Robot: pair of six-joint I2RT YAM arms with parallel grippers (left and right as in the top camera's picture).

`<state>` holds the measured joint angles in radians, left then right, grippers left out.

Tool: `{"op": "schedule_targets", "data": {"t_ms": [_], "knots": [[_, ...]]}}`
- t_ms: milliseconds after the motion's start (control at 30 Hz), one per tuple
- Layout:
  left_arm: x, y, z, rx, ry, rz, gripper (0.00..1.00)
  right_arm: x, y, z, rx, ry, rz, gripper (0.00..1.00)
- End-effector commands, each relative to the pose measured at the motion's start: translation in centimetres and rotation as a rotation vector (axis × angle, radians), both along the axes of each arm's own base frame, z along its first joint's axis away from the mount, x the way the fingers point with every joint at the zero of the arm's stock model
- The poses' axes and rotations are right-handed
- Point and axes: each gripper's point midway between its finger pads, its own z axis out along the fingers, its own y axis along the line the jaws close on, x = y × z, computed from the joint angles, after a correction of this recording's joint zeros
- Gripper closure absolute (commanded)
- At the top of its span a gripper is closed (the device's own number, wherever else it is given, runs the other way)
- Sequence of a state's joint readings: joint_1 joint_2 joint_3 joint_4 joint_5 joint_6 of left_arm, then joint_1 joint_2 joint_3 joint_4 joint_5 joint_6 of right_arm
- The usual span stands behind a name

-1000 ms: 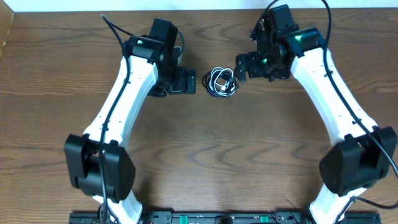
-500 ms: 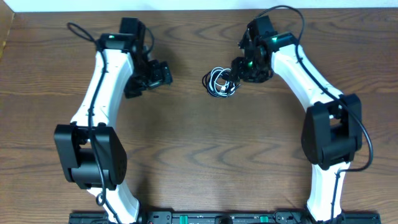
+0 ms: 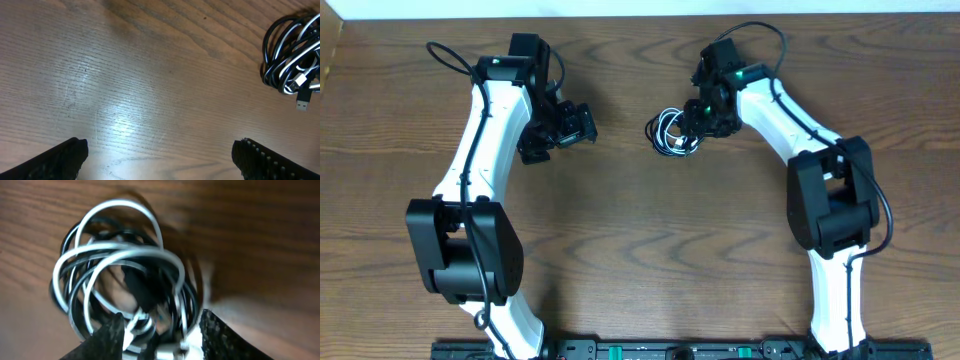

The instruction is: Untangle cables

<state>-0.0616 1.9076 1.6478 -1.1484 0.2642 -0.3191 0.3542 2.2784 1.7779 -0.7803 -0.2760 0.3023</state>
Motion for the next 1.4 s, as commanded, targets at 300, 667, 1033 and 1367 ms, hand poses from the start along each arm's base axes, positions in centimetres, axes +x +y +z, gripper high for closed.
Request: {"op": "schedule_targets", "data": {"t_ms": [300, 667, 1033, 1367], "knots": [[-0.3, -0.1, -0.2, -0.008, 0.017, 0.015, 0.02, 0.3, 1.3, -1.6, -0.012, -0.012, 0.026, 0.87], [-0.3, -0.1, -0.2, -0.008, 0.017, 0.015, 0.02, 0.5, 1.0, 3.9, 0.049, -0.048, -0.006, 0.99], [-0.3, -0.1, -0.2, -0.008, 0.017, 0.015, 0.02, -1.2, 0.2, 20.3, 0.156, -0.331, -0.006, 0.99], [-0.3, -0.1, -0.2, -0.008, 0.017, 0.015, 0.02, -2.2, -0.9, 23.6, 0.114, -0.417, -0.03, 0.75]]}}
